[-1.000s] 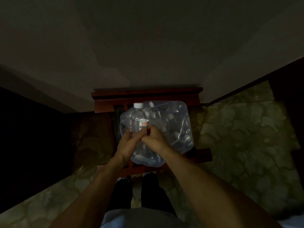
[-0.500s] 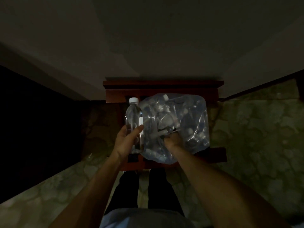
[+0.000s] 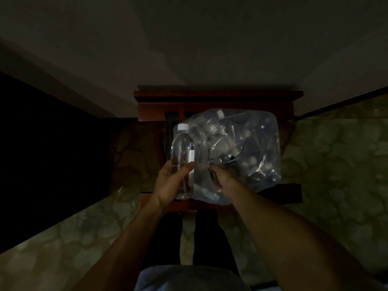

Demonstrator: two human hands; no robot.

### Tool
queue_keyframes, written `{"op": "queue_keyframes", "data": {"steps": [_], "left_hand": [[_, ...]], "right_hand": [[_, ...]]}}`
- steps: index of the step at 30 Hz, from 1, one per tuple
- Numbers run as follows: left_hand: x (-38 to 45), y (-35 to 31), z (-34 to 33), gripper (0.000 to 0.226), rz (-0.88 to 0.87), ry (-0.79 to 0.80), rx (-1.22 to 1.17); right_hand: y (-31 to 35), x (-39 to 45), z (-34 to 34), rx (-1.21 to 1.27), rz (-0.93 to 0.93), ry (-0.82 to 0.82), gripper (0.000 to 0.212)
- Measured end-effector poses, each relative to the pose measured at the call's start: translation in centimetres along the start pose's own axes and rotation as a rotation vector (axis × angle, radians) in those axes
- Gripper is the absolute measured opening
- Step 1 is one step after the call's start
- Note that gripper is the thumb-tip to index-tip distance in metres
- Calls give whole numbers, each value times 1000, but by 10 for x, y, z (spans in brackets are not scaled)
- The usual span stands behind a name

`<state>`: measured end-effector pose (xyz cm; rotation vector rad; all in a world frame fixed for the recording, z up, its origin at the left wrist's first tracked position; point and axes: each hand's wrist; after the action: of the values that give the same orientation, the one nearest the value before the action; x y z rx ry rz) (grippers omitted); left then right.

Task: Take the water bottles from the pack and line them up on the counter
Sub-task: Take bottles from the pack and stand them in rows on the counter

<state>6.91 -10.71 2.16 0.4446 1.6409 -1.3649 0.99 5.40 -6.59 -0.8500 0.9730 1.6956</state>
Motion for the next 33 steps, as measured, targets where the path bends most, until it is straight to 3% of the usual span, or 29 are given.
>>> {"op": "queue_keyframes", "data": {"steps": [2, 4, 7, 12, 19, 25, 33], "left_hand": [[0, 1, -2, 45, -2, -8, 17], [0, 1, -5, 40, -7, -25, 16], [-4, 1, -8, 35, -33, -12, 10], [-6, 2, -11, 38, -27, 7, 22], [-7, 8, -11, 42, -33, 15, 53], [-18, 0, -20, 41, 21, 14, 33], [-31, -27, -37, 32, -74, 52, 6]], "right_hand": [[9, -4, -8, 15, 57, -187, 54], [24, -12, -14, -7, 130, -238, 67], [46, -15, -20, 246, 20, -9, 61], [60, -3, -24, 265, -108, 146, 58], [56, -3, -26, 285, -128, 98, 65], [41, -24, 6, 643, -188, 140, 34], [52, -82, 40, 471, -212, 77, 48]]}}
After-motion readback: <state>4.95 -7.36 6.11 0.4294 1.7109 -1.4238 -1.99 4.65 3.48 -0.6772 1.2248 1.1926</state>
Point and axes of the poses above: each hand's wrist, its own x-axis towards the middle knuckle, its own z-axis out of the back of the hand, y = z × x, and after that the axes turned 8 degrees about -y, right-handed
